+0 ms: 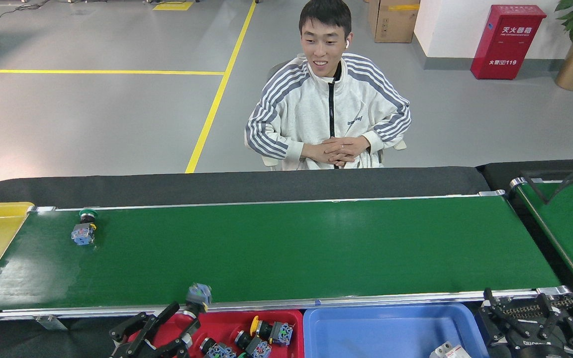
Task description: Pick switch part from conveyor to tray
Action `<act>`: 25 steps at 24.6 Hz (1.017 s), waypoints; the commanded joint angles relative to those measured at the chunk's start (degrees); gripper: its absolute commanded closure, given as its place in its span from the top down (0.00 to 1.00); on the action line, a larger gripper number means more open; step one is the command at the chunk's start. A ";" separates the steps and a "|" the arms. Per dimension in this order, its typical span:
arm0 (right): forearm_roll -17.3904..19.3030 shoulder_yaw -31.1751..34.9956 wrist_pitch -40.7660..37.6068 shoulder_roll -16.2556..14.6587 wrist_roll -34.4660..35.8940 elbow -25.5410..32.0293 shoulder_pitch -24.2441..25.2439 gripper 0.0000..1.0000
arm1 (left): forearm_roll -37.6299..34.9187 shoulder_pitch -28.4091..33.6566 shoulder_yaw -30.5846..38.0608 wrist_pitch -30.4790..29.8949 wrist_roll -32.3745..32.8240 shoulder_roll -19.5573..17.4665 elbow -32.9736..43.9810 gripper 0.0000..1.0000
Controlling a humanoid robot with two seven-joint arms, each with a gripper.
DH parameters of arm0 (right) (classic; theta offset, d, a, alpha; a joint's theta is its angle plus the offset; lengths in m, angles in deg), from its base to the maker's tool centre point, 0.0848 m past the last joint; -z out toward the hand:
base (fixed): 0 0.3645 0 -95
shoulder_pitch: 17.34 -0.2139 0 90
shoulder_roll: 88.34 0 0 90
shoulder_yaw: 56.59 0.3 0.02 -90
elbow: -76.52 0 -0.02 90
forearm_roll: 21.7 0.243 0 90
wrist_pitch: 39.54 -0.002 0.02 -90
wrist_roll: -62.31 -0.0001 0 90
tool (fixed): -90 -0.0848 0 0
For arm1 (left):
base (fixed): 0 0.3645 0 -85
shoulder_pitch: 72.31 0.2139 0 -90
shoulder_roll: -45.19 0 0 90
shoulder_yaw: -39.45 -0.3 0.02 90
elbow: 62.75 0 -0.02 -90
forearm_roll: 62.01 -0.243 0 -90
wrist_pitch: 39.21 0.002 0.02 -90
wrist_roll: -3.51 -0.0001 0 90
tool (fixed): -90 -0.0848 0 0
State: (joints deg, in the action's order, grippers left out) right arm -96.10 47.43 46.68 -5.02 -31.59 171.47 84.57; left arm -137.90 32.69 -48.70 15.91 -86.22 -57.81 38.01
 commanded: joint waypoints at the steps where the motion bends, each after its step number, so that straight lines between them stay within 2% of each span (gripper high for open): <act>1: 0.14 0.30 0.09 -0.61 0.38 0.59 -0.57 1.00 | 0.30 -0.41 1.06 2.26 -0.01 0.34 0.58 1.00; 4: 0.14 0.30 0.09 -0.70 0.38 0.59 -0.57 1.00 | 0.22 -1.03 5.89 14.48 0.07 0.25 -0.65 1.00; 6: 0.14 0.30 0.01 -0.61 0.38 0.59 -0.48 1.00 | 0.30 -2.17 8.44 22.22 0.07 -0.28 -4.17 1.00; 9: 0.14 0.30 0.01 -0.61 0.38 0.59 -0.48 1.00 | 0.57 -3.57 13.97 22.66 0.07 -1.86 -9.00 1.00; 15: 0.14 0.30 0.01 -0.61 0.38 0.59 -0.31 1.00 | 0.48 -7.27 15.30 20.90 0.07 -2.30 -14.19 1.00; 17: 0.14 0.30 0.01 -0.61 0.38 0.68 -0.31 1.00 | -0.14 -13.15 15.30 21.43 -0.19 -3.44 -19.99 1.00; 20: 0.14 0.30 0.01 -0.61 0.38 0.68 -0.22 1.00 | -3.39 -24.93 14.77 23.53 -2.04 -7.75 -36.16 0.99; 23: 0.05 0.21 -0.08 -0.70 0.38 0.68 -0.13 1.00 | -10.68 -37.94 12.66 28.11 -9.07 -8.89 -52.95 0.99; 25: 0.05 0.12 -0.08 -0.70 0.38 0.68 -0.04 1.00 | -12.62 -43.92 11.34 29.25 -11.88 -9.24 -62.09 0.99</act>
State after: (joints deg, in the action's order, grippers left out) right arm -96.10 47.40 46.79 -5.02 -31.59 171.45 84.64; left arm -149.68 -9.24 -36.95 43.42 -94.79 -66.09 -21.71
